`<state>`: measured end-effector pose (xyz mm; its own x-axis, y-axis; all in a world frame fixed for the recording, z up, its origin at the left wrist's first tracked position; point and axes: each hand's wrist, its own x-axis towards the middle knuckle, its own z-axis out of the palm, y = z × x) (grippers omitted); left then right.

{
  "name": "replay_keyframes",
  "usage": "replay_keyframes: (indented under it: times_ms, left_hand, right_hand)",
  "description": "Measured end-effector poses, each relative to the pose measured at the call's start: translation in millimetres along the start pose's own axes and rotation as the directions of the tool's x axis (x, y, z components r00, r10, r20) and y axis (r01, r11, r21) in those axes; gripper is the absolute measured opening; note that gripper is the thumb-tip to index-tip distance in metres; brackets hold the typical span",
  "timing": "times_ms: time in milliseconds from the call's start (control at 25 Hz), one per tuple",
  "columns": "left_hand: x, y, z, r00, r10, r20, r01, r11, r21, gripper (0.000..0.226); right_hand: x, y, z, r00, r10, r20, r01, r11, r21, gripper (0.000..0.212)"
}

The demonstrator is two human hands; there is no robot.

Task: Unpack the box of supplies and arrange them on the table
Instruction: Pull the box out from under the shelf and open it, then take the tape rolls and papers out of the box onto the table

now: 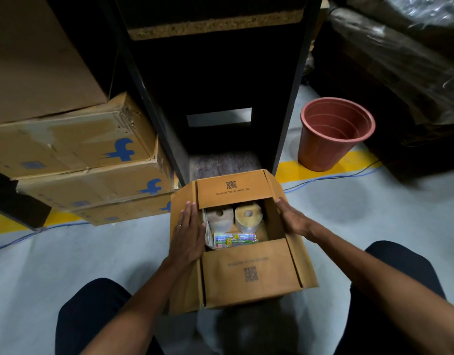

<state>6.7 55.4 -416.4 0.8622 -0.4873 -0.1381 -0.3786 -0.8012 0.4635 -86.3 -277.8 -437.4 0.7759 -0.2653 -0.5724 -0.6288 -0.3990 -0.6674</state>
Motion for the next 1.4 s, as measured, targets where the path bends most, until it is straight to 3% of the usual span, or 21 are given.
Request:
replay_keyframes:
  times_ms: [120,320,520,640,720,800,880,1000,1240,1400]
  left_hand:
    - [4.8,3.4,-14.7,0.988,-0.081,0.131,0.081,0.997,0.005,0.086]
    - [3.8,13.7,-32.5,0.956,-0.112,0.271,0.106,0.994,0.038,0.129]
    - [-4.1,28.8,-46.5,0.956,-0.106,0.272,0.09,0.993,0.072,0.132]
    - [-6.4,32.7,-61.6,0.952,-0.11,0.286,0.083,0.991,0.105,0.133]
    - [-9.4,35.2,-75.8,0.927,-0.081,0.367,0.042,0.993,0.114,0.135]
    - [-16.2,41.2,-90.1,0.867,-0.049,0.496,-0.009,0.993,0.114,0.139]
    - [-23.8,49.8,-96.3,0.804,-0.047,0.592,-0.031,0.992,0.121,0.143]
    - [-33.8,58.5,-81.9,0.802,-0.047,0.595,-0.062,0.985,0.161,0.148]
    - [-61.0,70.4,-28.2,0.76,-0.088,0.644,-0.144,0.944,0.298,0.15]
    - [-68.0,74.1,-13.9,0.788,-0.043,0.614,-0.247,0.892,0.379,0.142]
  right_hand:
    - [-59.0,-58.7,-14.5,0.995,0.023,-0.099,-0.044,0.977,-0.21,0.073]
    - [-66.5,-53.0,-14.5,0.995,-0.022,-0.093,-0.032,0.841,-0.54,0.099]
    - [-78.1,-62.7,-2.5,0.973,-0.218,-0.077,0.112,0.735,-0.669,0.096]
    - [-74.4,-81.9,-3.7,0.972,-0.235,0.031,0.194,0.718,-0.669,0.088]
    - [-75.2,-92.5,-3.5,0.961,-0.18,0.209,0.267,0.795,-0.544,0.072]
    - [-89.2,-104.7,-0.7,0.89,-0.066,0.452,0.311,0.813,-0.493,0.058]
    - [-105.2,-112.4,4.2,0.815,0.03,0.579,0.366,0.748,-0.554,0.071]
    - [-118.7,-112.3,16.4,0.765,0.085,0.639,0.41,0.7,-0.584,0.09]
    - [-125.8,-98.1,37.6,0.737,0.097,0.669,0.478,0.625,-0.617,0.079]
    - [-121.3,-83.3,55.8,0.732,0.046,0.679,0.515,0.616,-0.596,0.076]
